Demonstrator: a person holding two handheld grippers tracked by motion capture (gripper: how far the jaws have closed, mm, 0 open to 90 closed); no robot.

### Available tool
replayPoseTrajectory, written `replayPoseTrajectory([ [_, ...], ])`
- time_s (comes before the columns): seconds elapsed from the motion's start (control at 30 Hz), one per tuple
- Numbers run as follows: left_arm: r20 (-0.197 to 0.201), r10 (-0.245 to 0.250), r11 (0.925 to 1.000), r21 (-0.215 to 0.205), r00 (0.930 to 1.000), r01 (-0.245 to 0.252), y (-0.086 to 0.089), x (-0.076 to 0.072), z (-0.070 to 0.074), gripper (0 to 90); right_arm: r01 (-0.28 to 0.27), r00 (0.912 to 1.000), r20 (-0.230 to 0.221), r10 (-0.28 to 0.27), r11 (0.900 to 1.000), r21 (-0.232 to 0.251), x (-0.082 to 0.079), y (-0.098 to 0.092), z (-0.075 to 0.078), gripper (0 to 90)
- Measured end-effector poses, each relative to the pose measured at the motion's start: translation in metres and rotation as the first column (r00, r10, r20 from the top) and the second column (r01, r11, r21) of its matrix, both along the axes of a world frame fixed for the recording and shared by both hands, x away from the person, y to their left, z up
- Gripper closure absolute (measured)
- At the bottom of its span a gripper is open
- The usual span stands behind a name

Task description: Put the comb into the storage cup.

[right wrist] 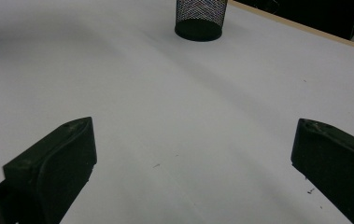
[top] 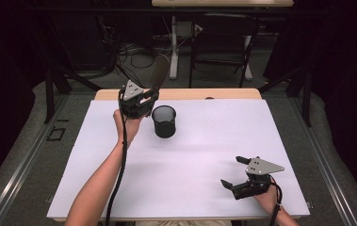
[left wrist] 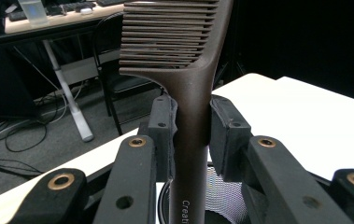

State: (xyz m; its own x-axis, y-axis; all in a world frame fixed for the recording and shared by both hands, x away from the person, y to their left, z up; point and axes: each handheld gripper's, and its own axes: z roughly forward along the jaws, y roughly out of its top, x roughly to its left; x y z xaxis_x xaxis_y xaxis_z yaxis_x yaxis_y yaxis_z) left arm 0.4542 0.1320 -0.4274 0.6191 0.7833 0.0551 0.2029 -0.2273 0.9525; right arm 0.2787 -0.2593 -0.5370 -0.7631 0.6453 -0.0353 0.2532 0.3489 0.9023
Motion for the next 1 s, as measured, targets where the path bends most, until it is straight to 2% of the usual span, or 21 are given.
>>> replayPoseTrajectory([
  [0.17, 0.001, -0.004, 1.0000, 0.000, 1.0000, 0.004, -0.003, 0.002, 0.000, 72.4, 0.000, 1.0000, 0.000, 0.000, 1.000, 0.003, 0.000, 0.000, 0.000, 0.0],
  [0.33, 0.019, -0.006, 0.9999, 0.015, 0.9998, 0.005, -0.006, 0.002, 0.002, 72.4, 0.001, 1.0000, 0.003, -0.001, 1.000, 0.000, 0.000, 0.000, 0.000, 0.0],
  [0.4, 0.020, -0.008, 1.0000, 0.000, 0.9998, 0.008, -0.006, 0.003, 0.001, 72.4, 0.001, 1.0000, 0.001, -0.001, 1.000, -0.001, 0.000, 0.000, 0.000, 0.0],
  [1.0, 0.045, -0.014, 0.9998, -0.013, 0.9989, 0.015, -0.014, 0.008, -0.005, 72.4, 0.000, 1.0000, 0.004, 0.000, 1.000, -0.003, 0.000, 0.000, 0.000, 0.0],
])
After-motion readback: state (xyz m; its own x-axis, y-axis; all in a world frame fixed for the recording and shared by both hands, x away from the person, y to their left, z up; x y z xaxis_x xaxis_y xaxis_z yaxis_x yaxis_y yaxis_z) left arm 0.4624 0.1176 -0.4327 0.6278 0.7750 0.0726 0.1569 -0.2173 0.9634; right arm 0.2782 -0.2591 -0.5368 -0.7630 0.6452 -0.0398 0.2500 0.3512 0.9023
